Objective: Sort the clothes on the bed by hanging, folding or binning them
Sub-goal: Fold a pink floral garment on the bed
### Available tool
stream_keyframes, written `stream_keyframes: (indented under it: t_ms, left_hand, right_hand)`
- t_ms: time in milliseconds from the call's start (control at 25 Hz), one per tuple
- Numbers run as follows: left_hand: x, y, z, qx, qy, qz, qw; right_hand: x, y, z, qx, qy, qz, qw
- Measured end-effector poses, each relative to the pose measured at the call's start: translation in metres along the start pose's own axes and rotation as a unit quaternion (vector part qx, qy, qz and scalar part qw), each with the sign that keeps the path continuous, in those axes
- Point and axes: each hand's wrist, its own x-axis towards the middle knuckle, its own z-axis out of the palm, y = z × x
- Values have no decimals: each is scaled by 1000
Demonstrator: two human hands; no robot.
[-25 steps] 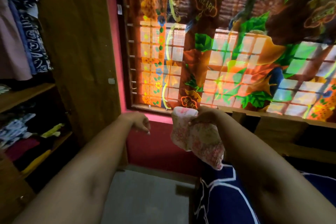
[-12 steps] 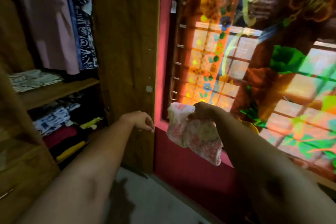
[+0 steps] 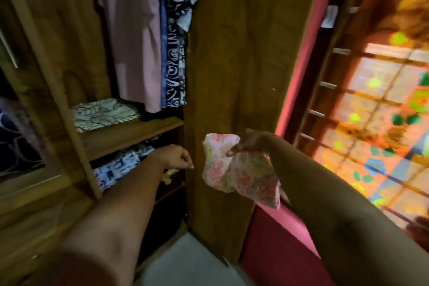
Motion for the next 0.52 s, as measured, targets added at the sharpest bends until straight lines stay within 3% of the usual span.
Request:
stream_keyframes:
  t_ms: [120, 200, 400, 520]
  left_hand:
    - [16, -52, -28, -70, 56, -38, 995]
    - [20, -81, -35, -187, 105, -68, 974]
    - [17, -121, -62, -395, 203, -96, 891]
    - [32, -168, -66, -519, 248, -92, 813]
  right_hand:
    - [61, -53, -3, 28, -35, -44, 998]
    - [93, -85, 2, 47, -52, -81, 994]
    - [155, -159, 8, 91, -113, -176, 974]
    - [195, -203, 10, 99, -156, -218, 958]
